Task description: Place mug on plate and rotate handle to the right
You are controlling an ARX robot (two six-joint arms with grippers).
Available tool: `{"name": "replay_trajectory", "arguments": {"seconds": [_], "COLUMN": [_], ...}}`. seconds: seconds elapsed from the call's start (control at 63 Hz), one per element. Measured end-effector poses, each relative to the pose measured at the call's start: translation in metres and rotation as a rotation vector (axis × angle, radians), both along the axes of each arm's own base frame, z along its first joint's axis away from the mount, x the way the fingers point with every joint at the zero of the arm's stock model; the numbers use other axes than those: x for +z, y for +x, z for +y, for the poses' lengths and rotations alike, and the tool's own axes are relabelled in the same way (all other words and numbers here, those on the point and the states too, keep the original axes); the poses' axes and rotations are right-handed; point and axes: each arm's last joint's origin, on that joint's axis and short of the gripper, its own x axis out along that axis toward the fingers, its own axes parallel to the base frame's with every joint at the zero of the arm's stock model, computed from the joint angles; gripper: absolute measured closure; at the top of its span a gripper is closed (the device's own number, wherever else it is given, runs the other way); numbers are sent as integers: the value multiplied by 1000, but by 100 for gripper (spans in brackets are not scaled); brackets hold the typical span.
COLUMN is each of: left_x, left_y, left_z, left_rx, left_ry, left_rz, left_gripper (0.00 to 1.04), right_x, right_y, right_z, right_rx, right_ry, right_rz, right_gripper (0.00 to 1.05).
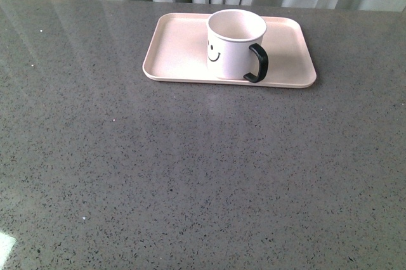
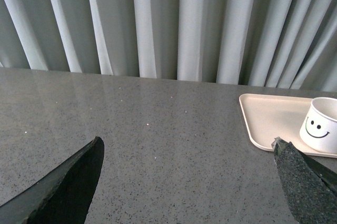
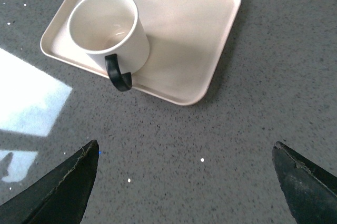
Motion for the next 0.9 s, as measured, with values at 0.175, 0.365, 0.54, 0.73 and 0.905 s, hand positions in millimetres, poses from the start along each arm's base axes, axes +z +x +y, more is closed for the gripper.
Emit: {"name": "replay_trajectory", "arguments": {"seconds": [0.175,0.365,0.54,0.73,0.905], "left_x": [0,0,0,0,0], "left_y": [0,0,0,0,0], "left_z": [0,0,0,0,0], "left_rx": [0,0,0,0,0], "left_ry": [0,0,0,0,0], "left_rz": [0,0,0,0,0], "left_gripper": [9,9,9,9,9], "right_x": [-11,-39,-52,-54,-56], "right_y": [69,108,122,134,142], "right_z": [31,45,54,65,75], "right_rx": [26,22,27,29,30], "right_ry": [-5,-43,-50,-49,-54], "right_rz": [106,189,225,234,240], "right_gripper": [9,9,9,9,9]}}
